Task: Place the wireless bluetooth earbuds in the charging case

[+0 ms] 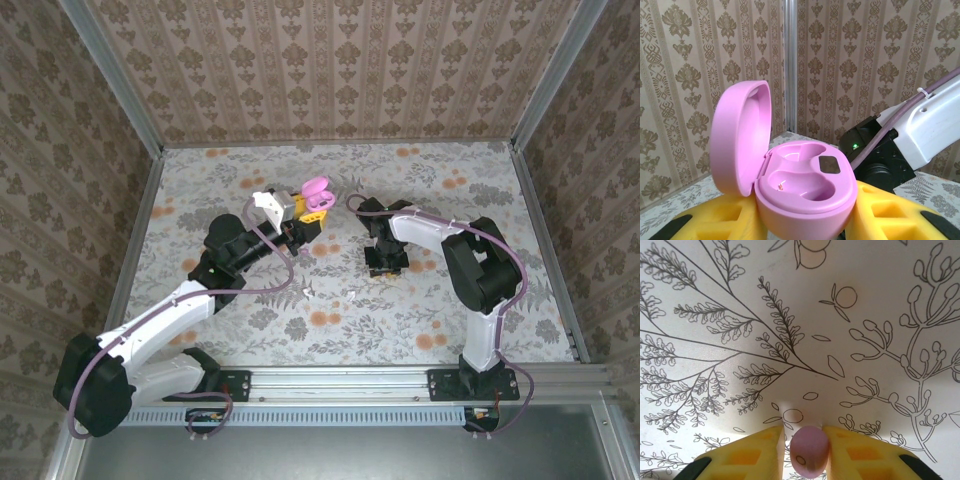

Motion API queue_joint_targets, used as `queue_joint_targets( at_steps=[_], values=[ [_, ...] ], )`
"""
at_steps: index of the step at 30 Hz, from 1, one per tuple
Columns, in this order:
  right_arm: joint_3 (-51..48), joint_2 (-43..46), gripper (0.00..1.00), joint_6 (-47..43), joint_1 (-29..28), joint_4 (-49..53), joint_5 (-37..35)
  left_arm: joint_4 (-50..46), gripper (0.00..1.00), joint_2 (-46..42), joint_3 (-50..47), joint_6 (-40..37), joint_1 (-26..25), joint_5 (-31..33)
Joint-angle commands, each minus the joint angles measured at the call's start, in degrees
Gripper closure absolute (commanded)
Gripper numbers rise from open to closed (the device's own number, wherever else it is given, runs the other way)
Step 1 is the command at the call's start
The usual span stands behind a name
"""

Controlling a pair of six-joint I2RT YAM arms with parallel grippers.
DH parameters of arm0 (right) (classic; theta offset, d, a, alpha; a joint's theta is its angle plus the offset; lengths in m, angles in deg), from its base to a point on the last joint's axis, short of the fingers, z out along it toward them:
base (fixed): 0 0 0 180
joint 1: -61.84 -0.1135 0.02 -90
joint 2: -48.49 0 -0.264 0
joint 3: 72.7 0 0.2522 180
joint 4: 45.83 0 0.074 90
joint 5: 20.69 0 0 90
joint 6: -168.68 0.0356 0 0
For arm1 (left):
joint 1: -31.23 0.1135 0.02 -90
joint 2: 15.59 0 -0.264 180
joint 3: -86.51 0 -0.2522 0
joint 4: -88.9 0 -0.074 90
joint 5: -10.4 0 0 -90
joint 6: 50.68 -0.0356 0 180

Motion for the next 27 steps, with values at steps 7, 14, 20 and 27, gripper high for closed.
queue_joint_targets(
  at_steps=[7, 14, 20, 27],
  values=[
    [0.62, -1.31, 0.75, -1.34, 0.34, -0.64, -2.49, 0.59, 0.61, 0.76, 0.75, 1.03, 0.44, -0.39],
    [0.7, -1.52, 0.73, -1.97, 1.04, -0.44, -2.0, 0.59, 0.61, 0.74, 0.73, 1.04, 0.4, -0.42],
    [2.0, -0.95, 0.68, -1.92, 1.3, 0.88, -2.73, 0.26, 0.61, 0.15, 0.45, 0.84, 0.44, 0.02],
    [3.32, -1.49, 0.64, -2.3, 1.83, 1.23, -3.58, 0.24, 0.61, 0.13, 0.46, 0.6, 0.44, 0.03]
  ],
)
